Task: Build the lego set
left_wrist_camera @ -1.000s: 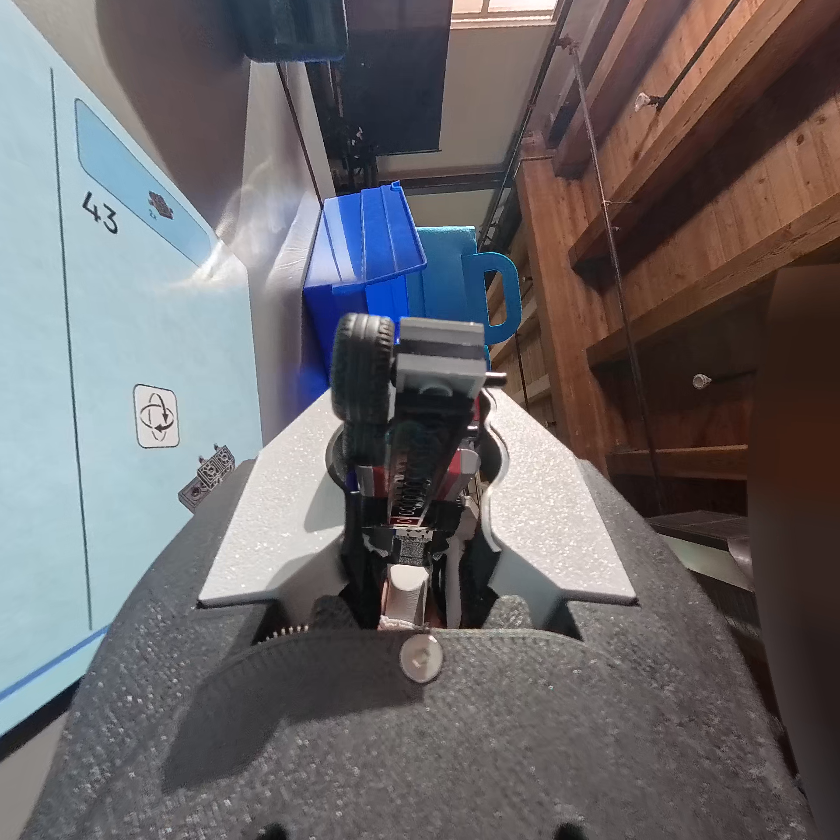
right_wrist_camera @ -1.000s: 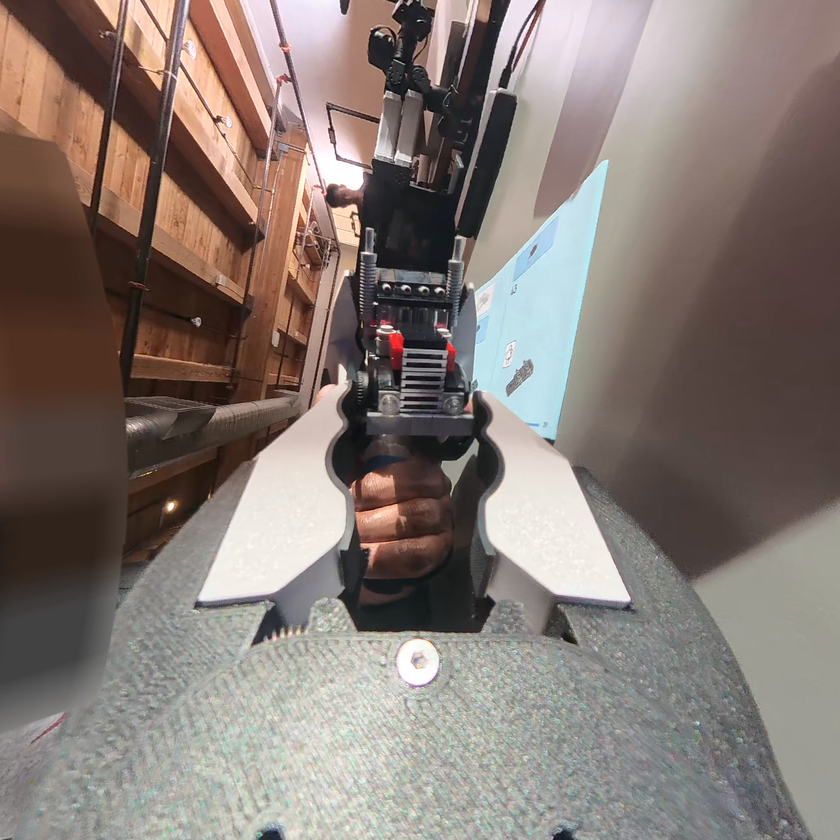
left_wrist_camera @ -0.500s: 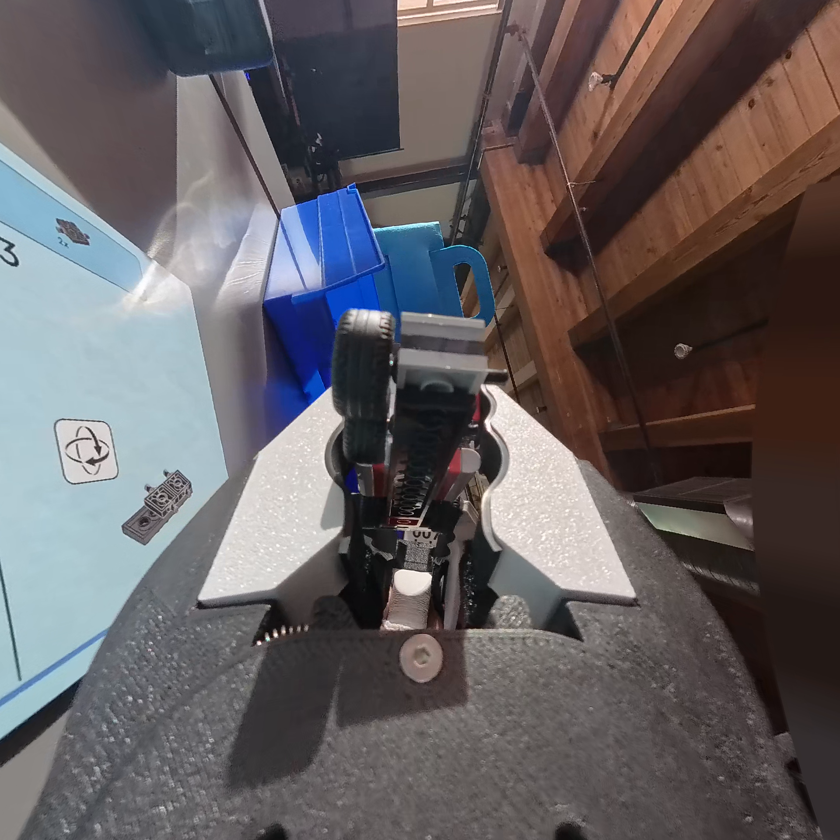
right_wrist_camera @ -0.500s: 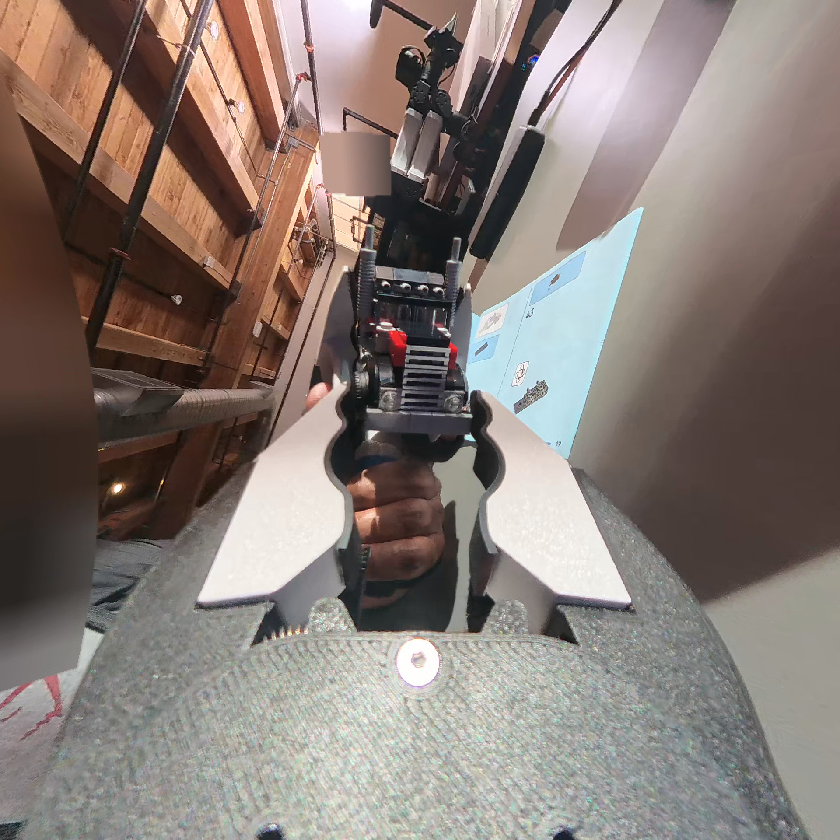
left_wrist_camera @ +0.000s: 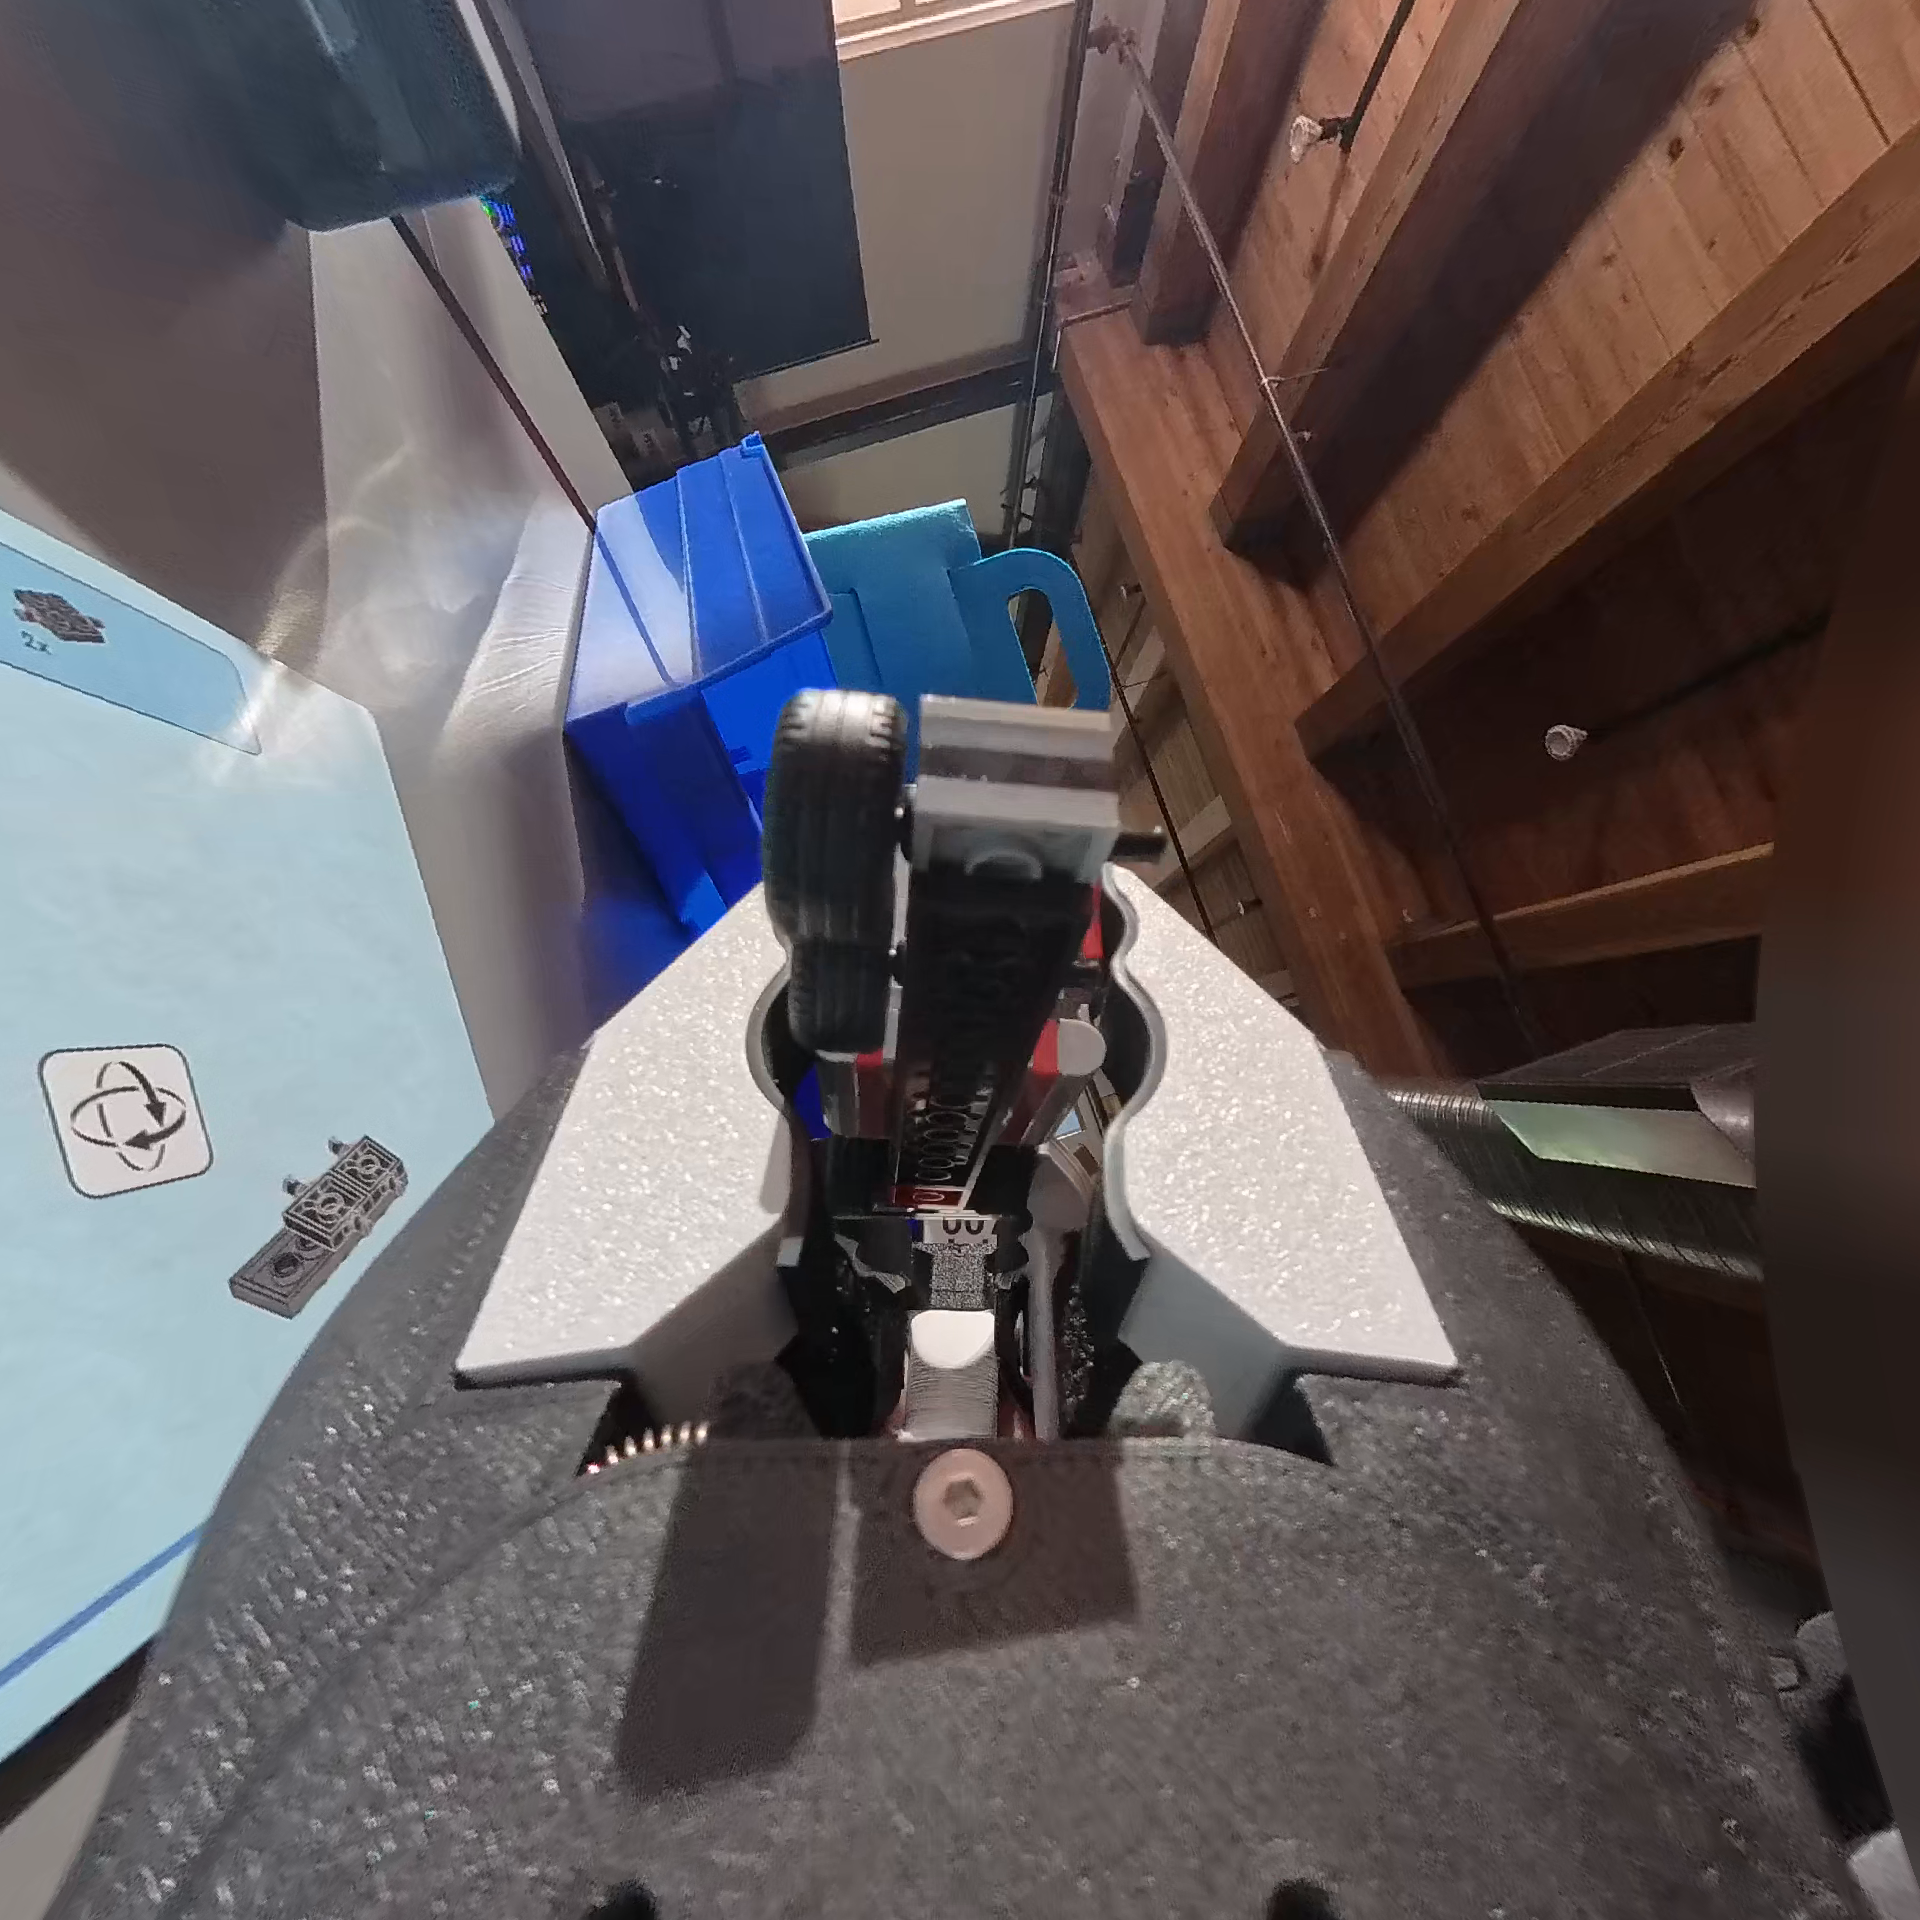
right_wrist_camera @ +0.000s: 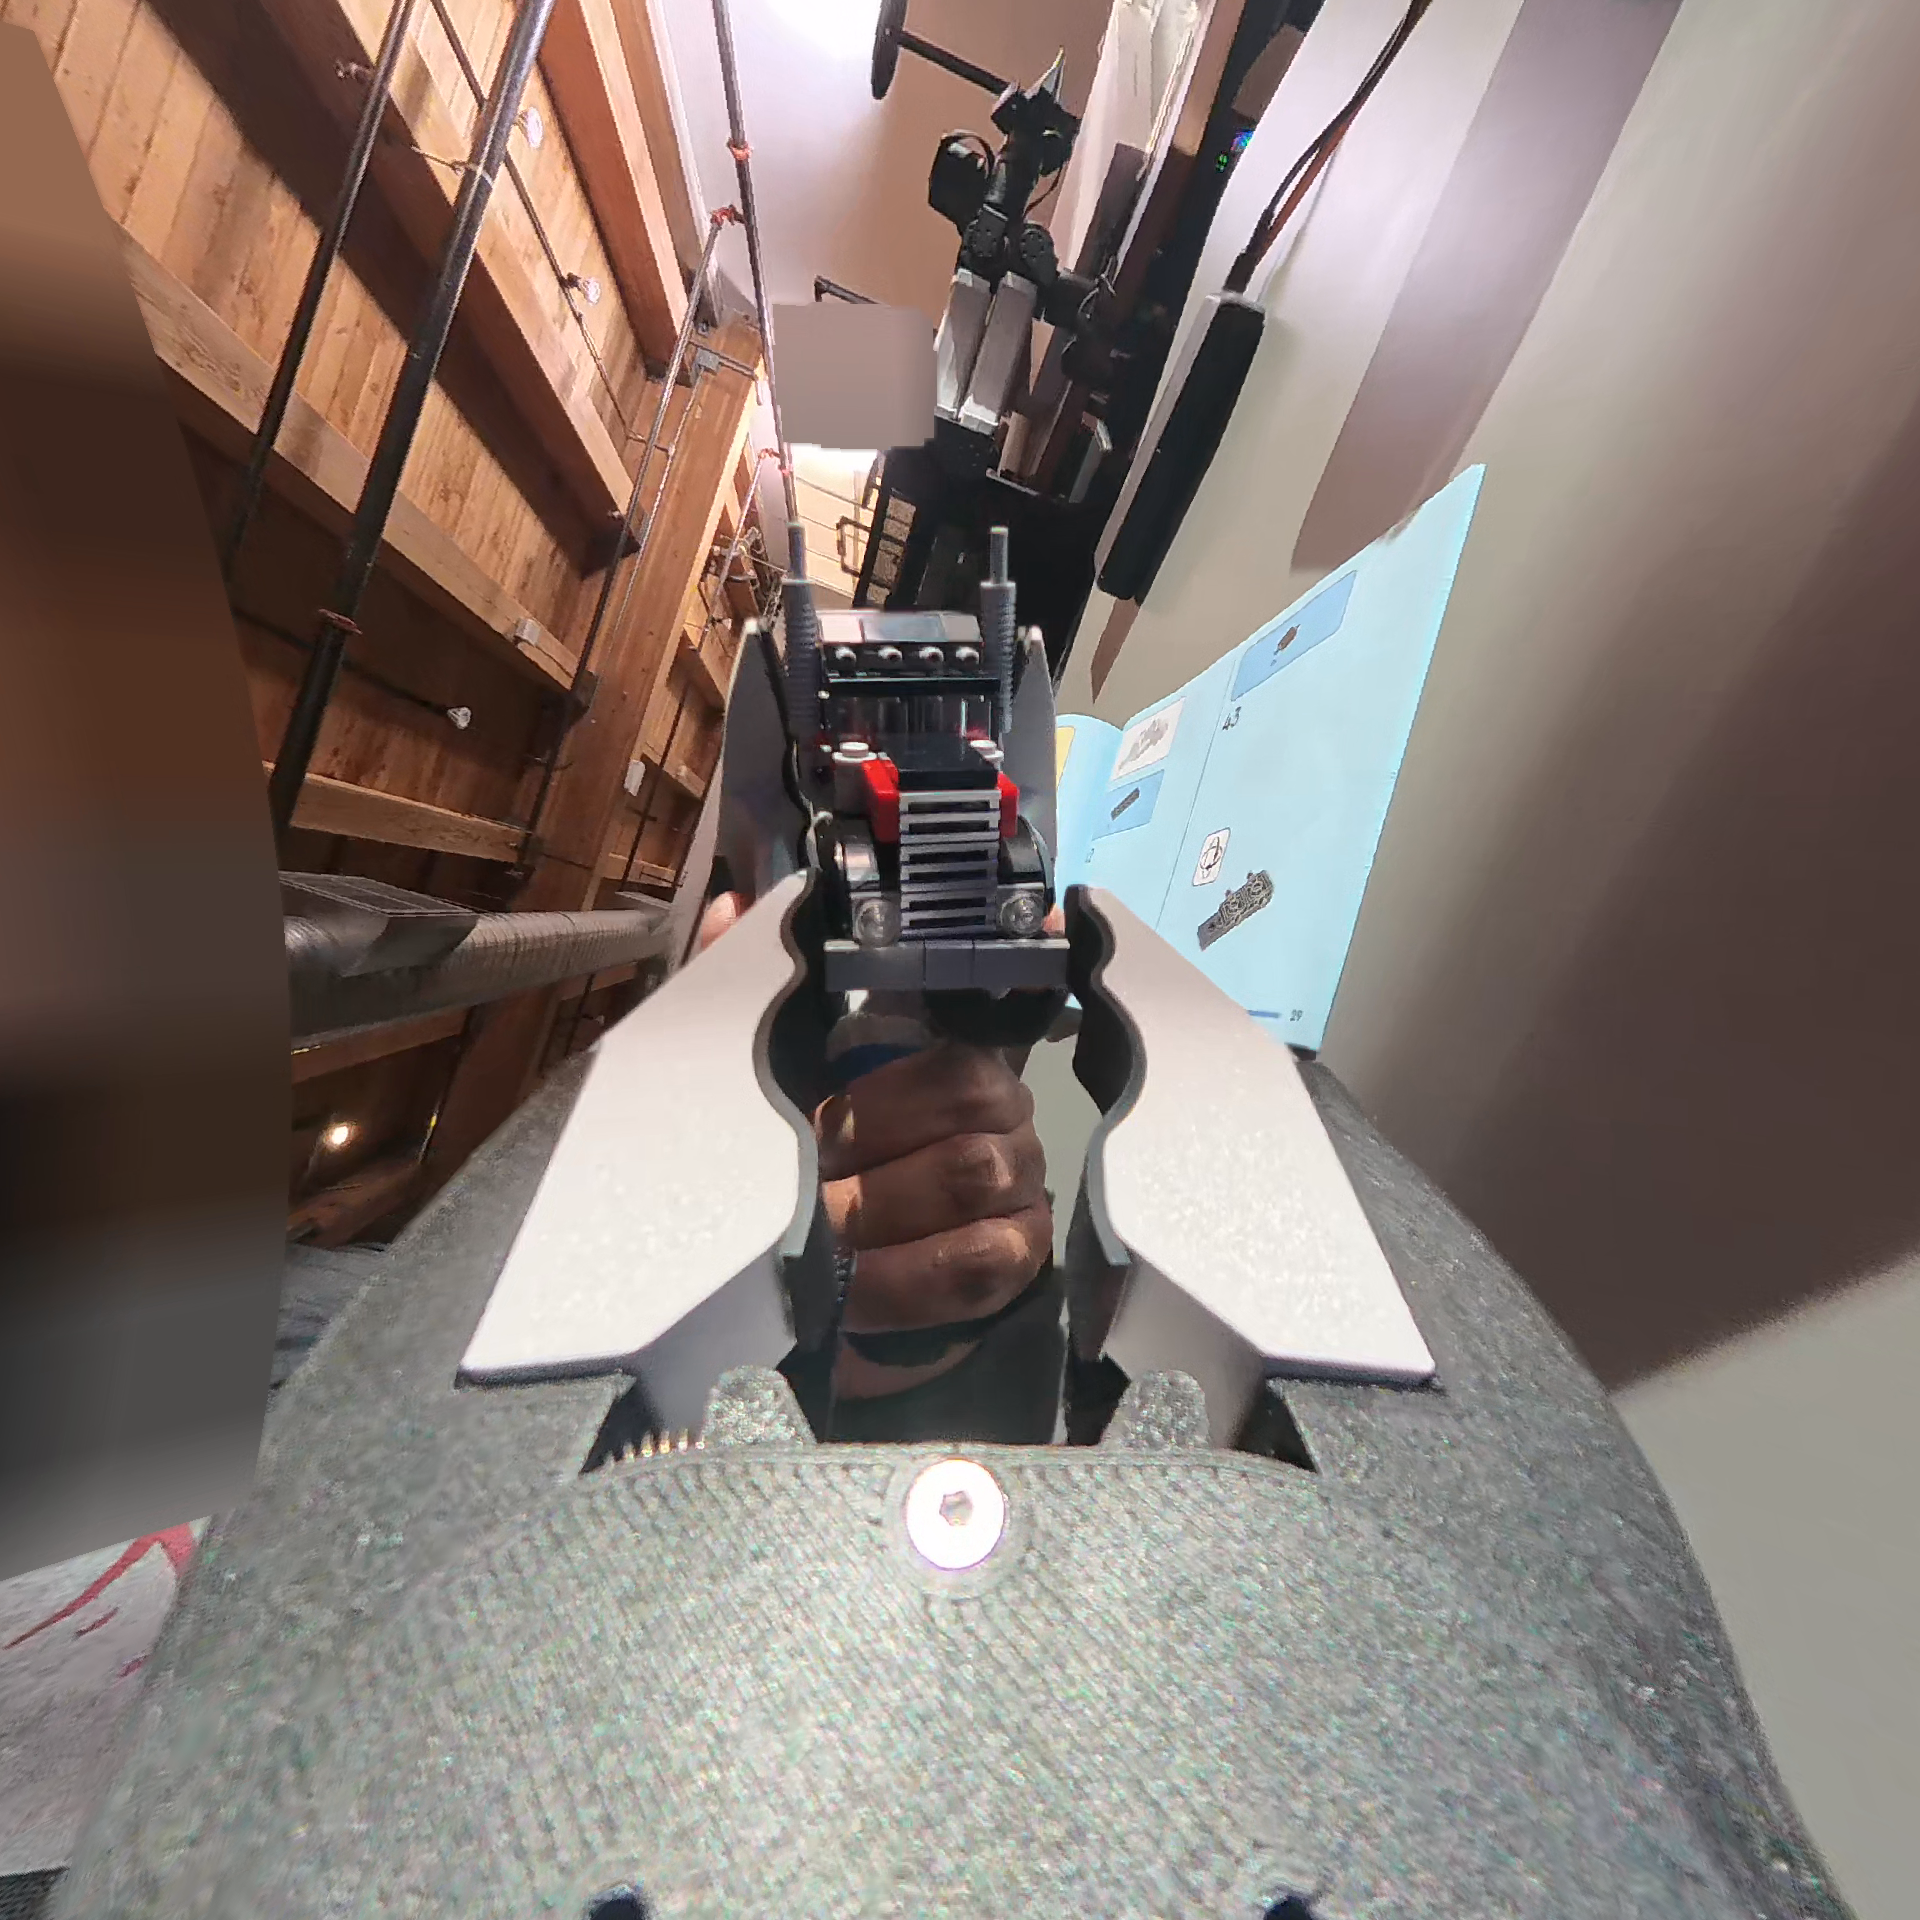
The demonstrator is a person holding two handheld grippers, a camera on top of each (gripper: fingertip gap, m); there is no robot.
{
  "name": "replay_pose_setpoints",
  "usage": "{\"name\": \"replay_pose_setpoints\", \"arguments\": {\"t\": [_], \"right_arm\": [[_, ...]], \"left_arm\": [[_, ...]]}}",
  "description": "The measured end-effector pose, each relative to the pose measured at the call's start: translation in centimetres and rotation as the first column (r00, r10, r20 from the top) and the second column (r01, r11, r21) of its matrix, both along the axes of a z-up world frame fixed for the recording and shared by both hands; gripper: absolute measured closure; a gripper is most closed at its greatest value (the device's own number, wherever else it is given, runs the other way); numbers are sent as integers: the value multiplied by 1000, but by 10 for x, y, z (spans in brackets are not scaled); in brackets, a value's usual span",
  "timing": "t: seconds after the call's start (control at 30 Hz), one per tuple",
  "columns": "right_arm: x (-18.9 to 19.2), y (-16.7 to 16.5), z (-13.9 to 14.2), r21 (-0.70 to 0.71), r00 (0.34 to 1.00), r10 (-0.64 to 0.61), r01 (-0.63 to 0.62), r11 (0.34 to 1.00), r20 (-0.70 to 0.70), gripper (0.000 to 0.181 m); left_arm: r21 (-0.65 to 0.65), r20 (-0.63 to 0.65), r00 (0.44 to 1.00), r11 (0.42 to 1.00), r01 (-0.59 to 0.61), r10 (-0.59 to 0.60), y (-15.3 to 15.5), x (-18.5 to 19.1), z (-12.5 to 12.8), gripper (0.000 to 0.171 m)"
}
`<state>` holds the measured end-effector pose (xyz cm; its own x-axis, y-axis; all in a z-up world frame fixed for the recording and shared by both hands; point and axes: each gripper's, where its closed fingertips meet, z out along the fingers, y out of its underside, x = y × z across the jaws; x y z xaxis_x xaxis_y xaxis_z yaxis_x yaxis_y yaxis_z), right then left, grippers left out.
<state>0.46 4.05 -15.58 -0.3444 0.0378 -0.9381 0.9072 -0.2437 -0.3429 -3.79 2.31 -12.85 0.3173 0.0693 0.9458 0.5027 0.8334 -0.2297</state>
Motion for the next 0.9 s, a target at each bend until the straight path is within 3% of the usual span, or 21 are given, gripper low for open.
{"name": "replay_pose_setpoints", "arguments": {"t": [0.1, 0.17, 0.3, 0.5, 0.67, 0.73, 0.8, 0.9], "right_arm": [[0, 0, 0, 2, 1000, 16, -16, 1000, -2, 131], [3, 1, -1, 37, 999, 39, -38, 999, -35, 113], [2, 17, -4, 194, 975, 41, 2, 981, -217, 108], [-3, 37, -2, 423, 776, 152, 159, 892, -612, 108], [6, 37, 3, 491, 569, 279, 260, 831, -774, 106], [9, 34, -1, 517, 531, 317, 282, 808, -786, 108], [6, 36, -1, 514, 517, 308, 320, 796, -799, 126], [8, 39, 5, 471, 502, 277, 315, 824, -819, 133]], "left_arm": [[-1, 10, 1000, 1000, -4, 4, -1, -2, -2, 118], [13, 35, 999, 1000, -8, 7, -2, -5, -5, 117], [80, 116, 993, 997, 9, -18, 0, -8, -18, 118], [171, 184, 974, 980, 100, -132, 24, -3, -24, 118], [158, 195, 969, 980, 121, -152, 34, 3, -22, 118], [157, 184, 968, 978, 140, -168, 39, 6, -17, 118], [140, 174, 966, 976, 168, -191, 46, 10, -14, 119], [122, 149, 969, 976, 182, -199, 50, 14, -8, 115]]}}
